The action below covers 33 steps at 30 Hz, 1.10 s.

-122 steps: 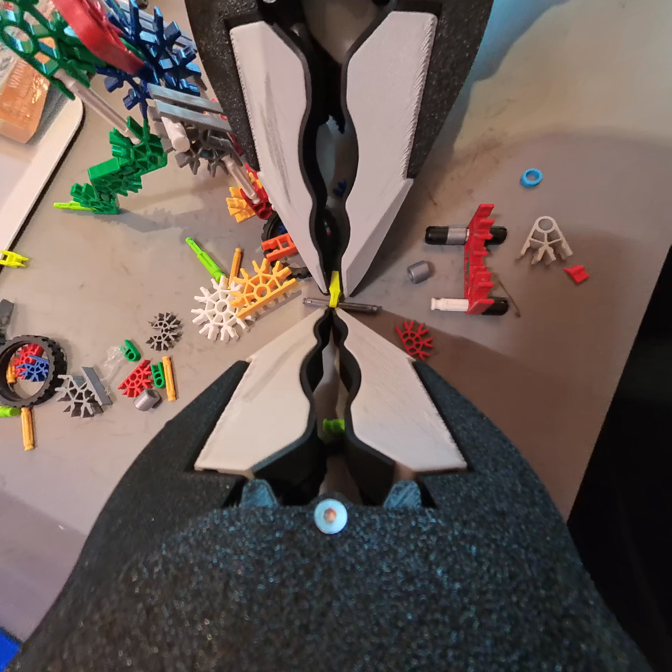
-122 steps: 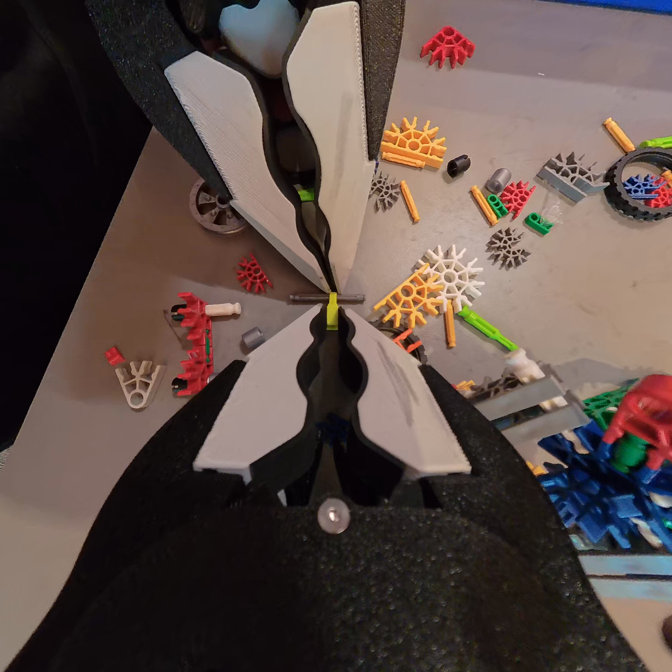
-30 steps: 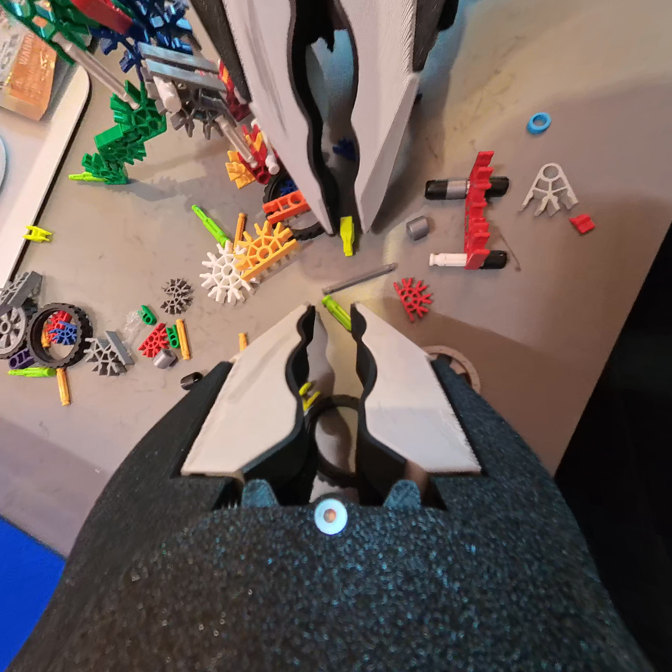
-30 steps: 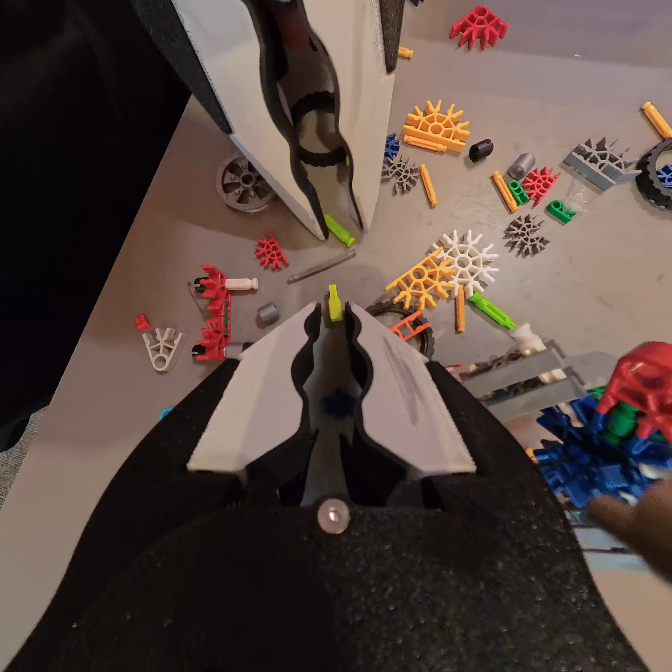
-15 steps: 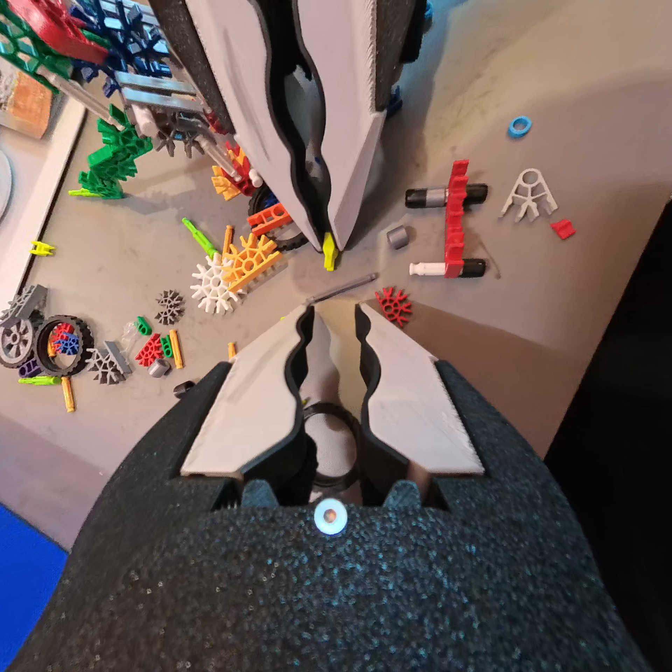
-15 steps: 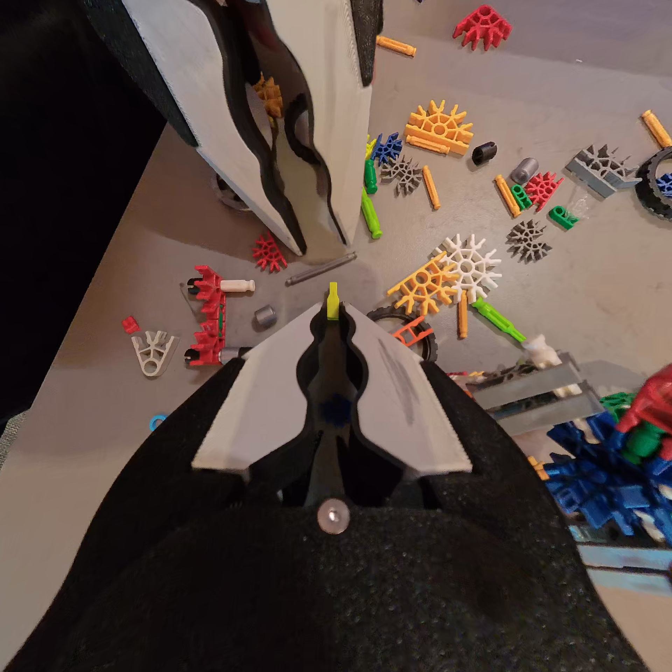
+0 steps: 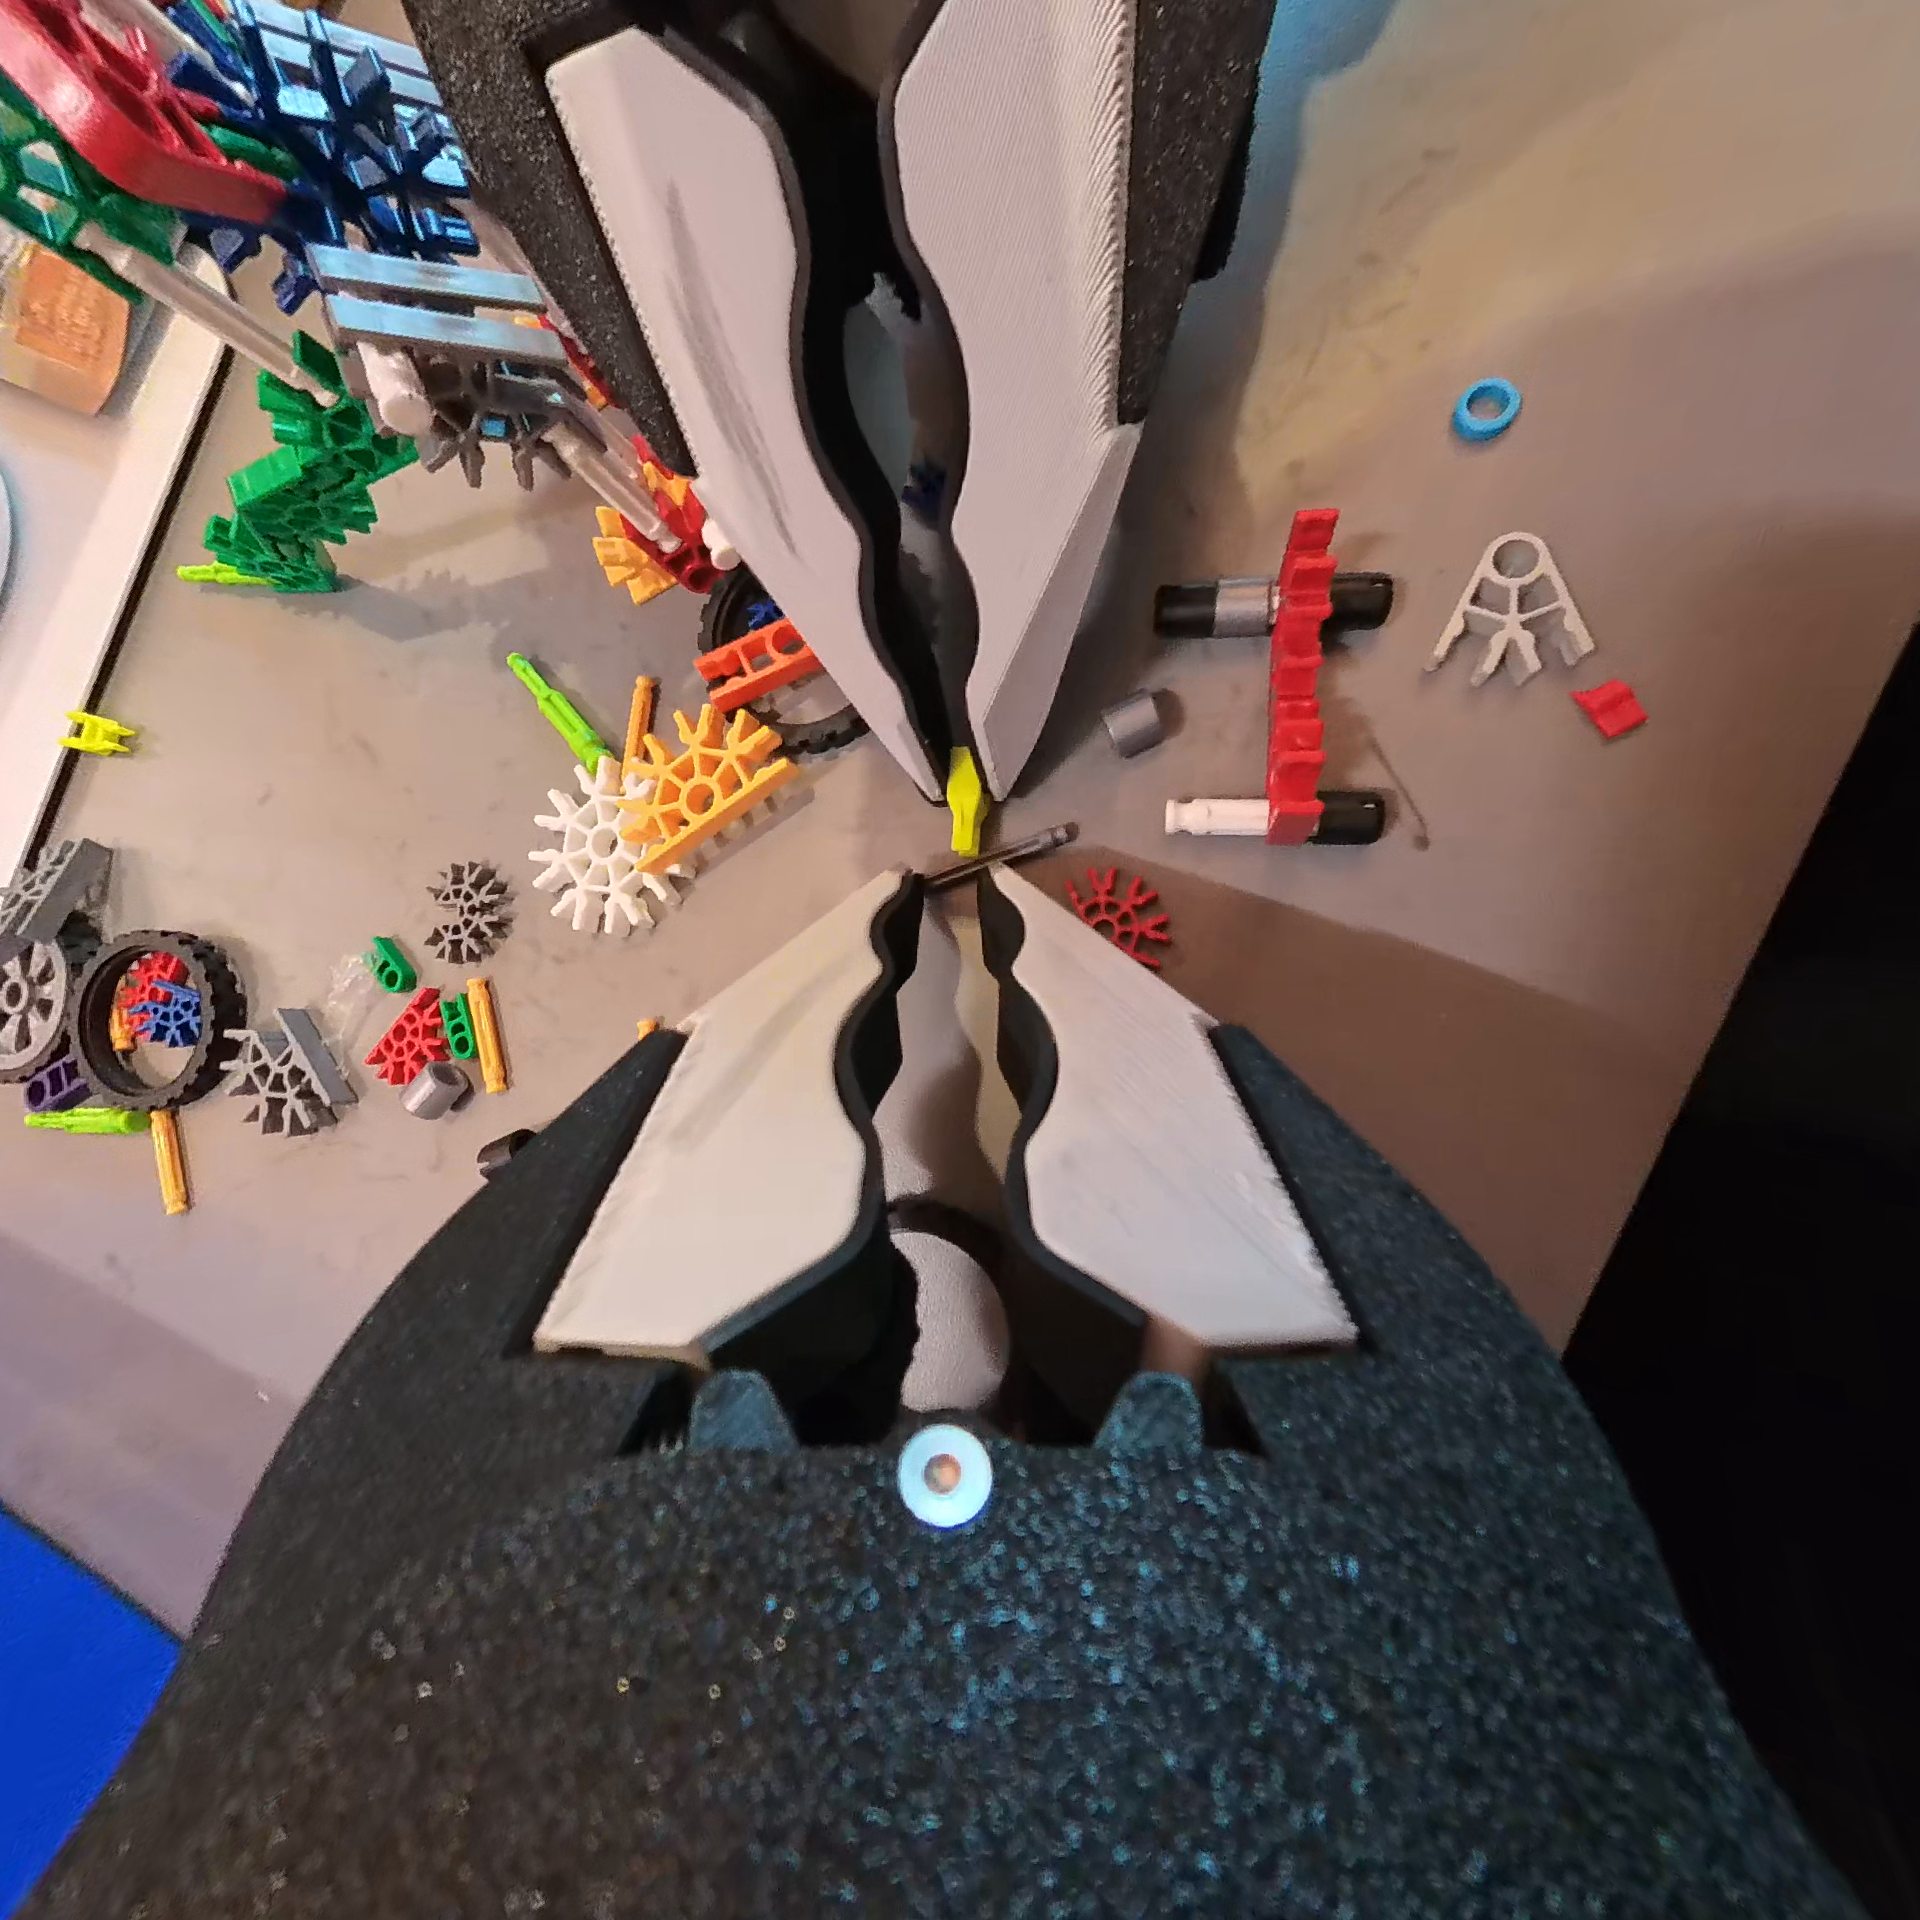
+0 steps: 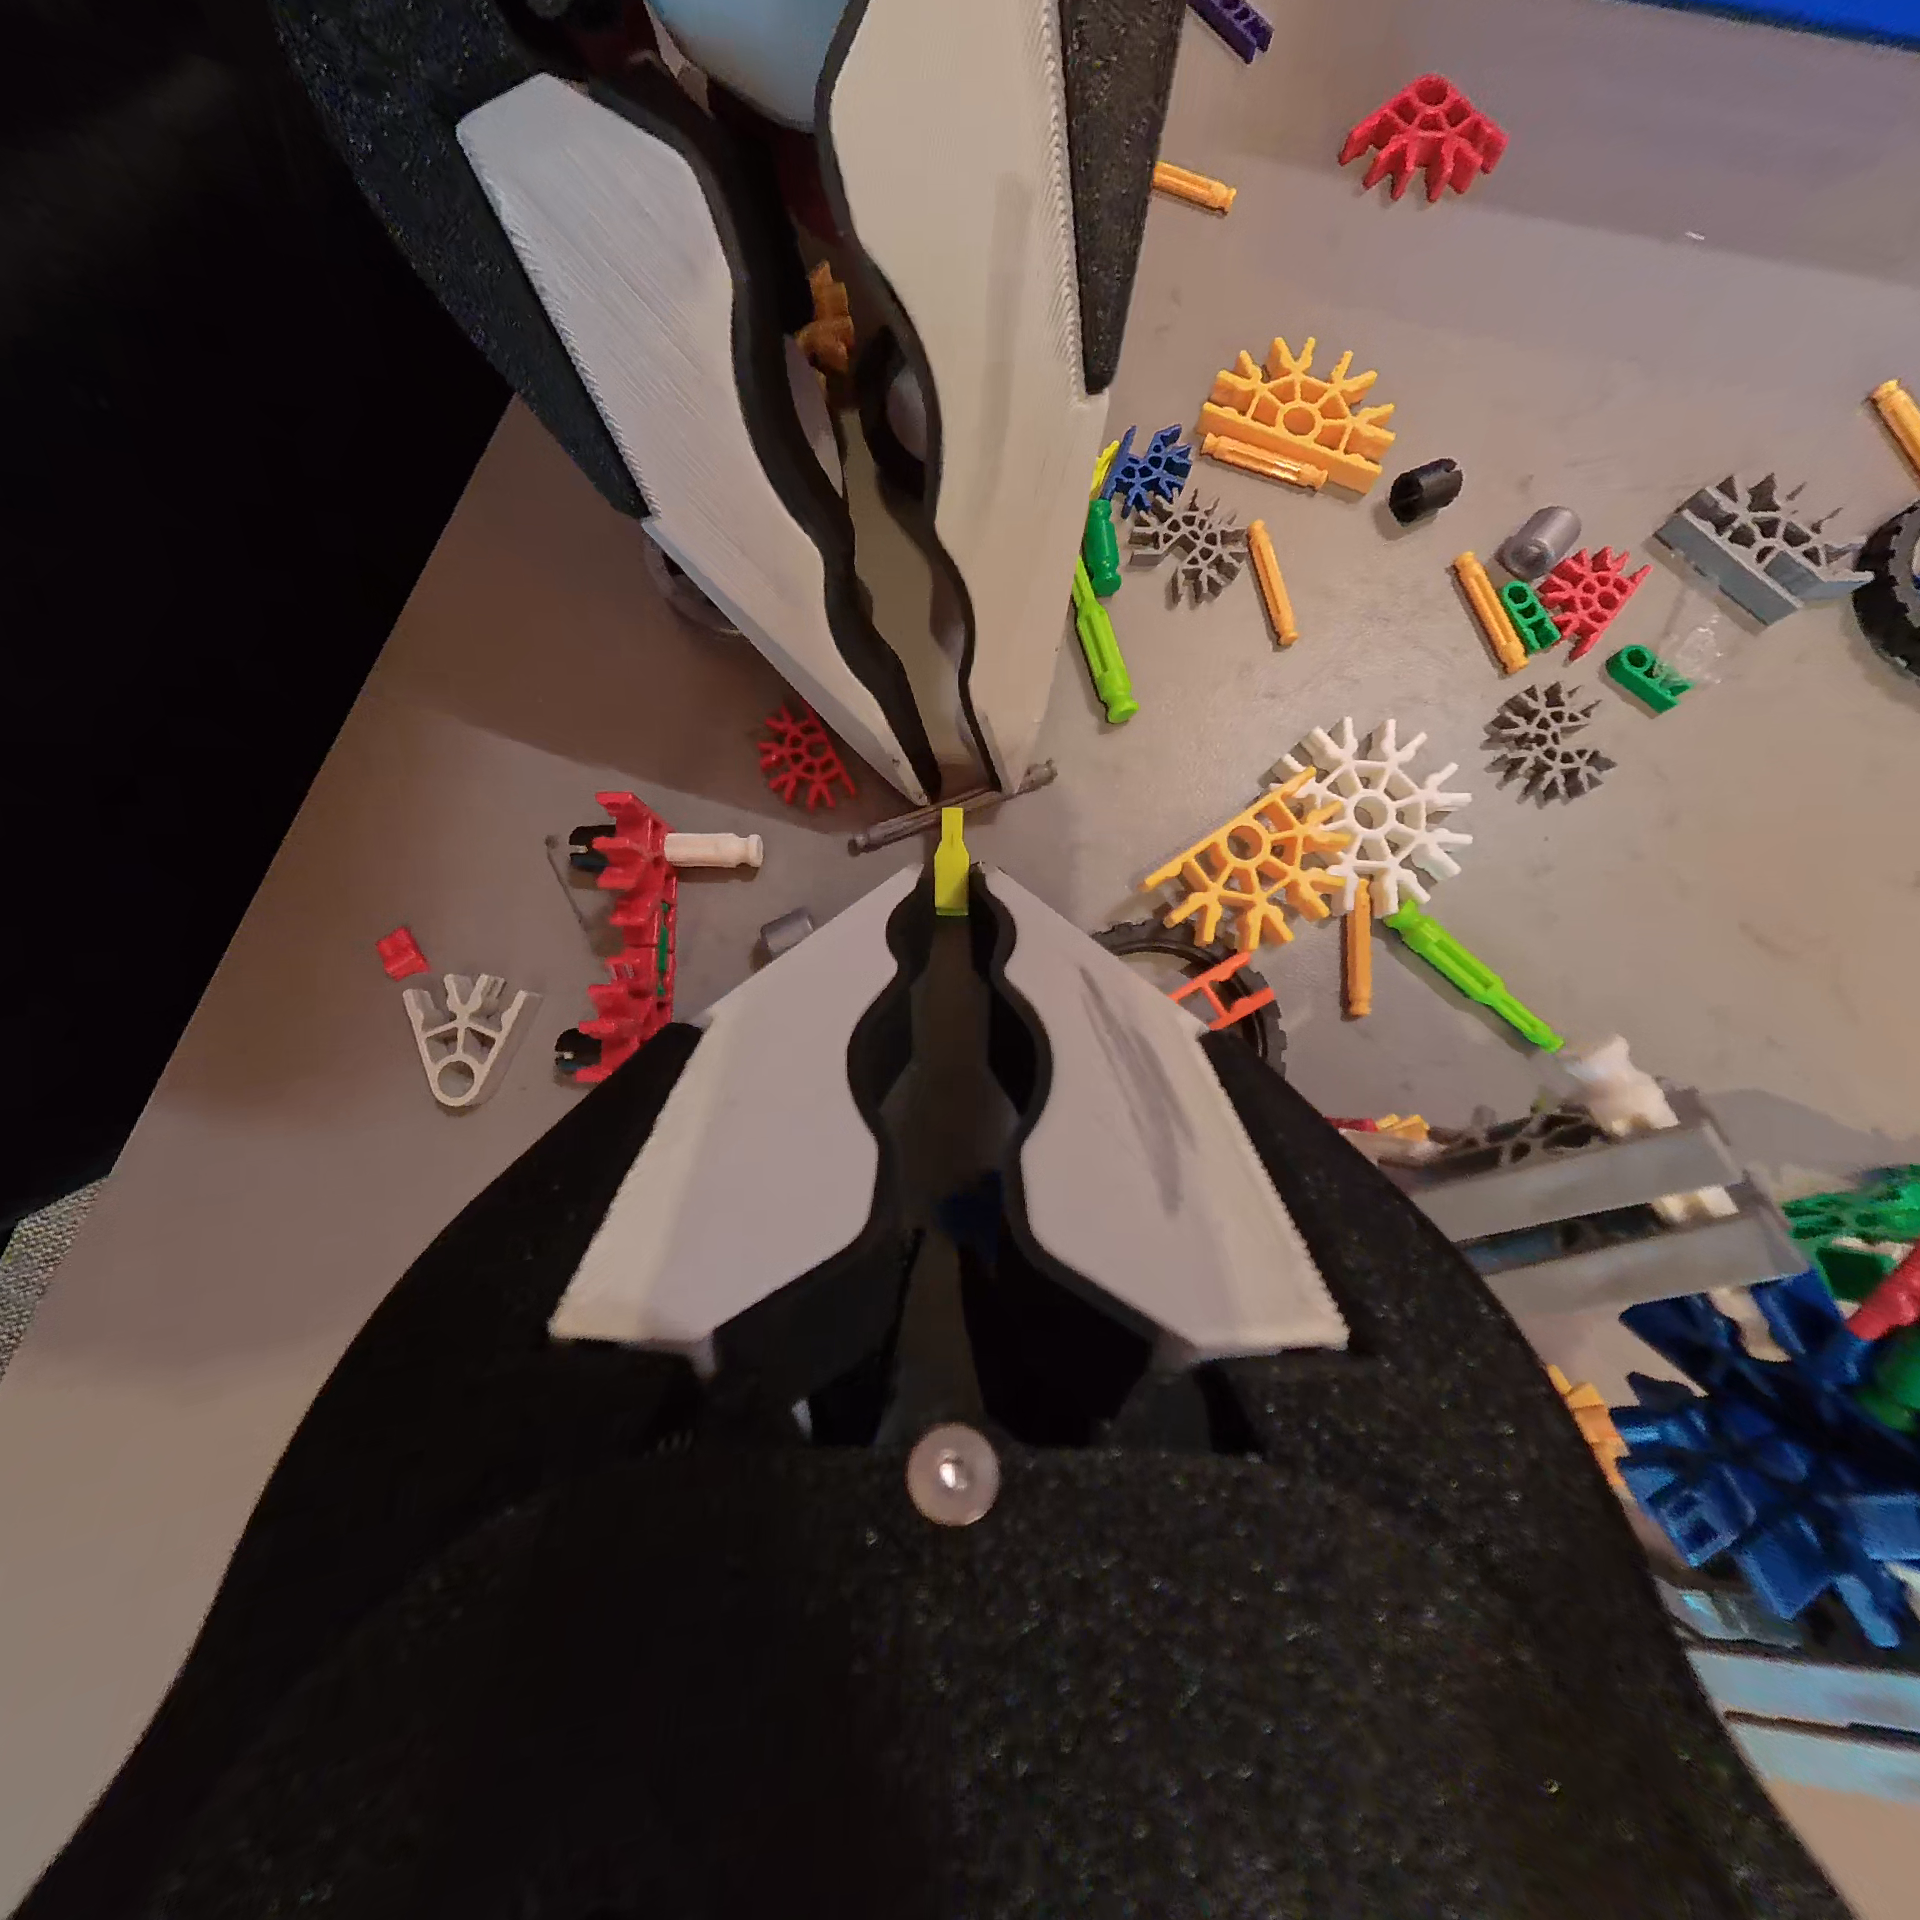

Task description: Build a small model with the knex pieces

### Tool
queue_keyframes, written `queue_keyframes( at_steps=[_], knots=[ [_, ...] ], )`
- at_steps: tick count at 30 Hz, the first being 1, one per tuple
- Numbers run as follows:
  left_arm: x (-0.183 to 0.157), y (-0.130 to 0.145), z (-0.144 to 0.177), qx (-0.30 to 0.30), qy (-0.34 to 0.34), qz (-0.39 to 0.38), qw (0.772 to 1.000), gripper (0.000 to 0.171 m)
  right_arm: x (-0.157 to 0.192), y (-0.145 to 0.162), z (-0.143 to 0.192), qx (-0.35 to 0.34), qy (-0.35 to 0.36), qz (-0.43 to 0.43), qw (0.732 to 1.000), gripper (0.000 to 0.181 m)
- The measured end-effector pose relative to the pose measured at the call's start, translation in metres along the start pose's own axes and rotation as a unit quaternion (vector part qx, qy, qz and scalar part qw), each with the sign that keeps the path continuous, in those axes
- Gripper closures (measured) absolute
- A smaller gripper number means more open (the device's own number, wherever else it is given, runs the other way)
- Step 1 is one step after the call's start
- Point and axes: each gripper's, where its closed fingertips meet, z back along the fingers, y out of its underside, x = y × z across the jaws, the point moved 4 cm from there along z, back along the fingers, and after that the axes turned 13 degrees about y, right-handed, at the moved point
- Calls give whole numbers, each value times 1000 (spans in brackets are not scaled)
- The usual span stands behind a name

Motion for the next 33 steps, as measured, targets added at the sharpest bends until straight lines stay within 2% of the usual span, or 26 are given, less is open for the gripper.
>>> queue_keyframes(
  at_steps=[8, 19, 28, 33],
  knots=[
    [3, 1, 2, -7, -7, 4, 1000, 158, 0, -1, -1, 1, 0, 0, 1000, 176],
    [3, 9, 9, 14, -23, 23, 999, 156, 0, -2, -1, 6, 3, 0, 1000, 176],
    [0, 4, 2, 0, -8, 43, 999, 167, 2, -3, -2, 16, 8, -1, 1000, 176],
    [1, 4, 2, -11, 3, 51, 999, 166, 2, -3, -2, 15, 7, -3, 1000, 176]
  ],
)
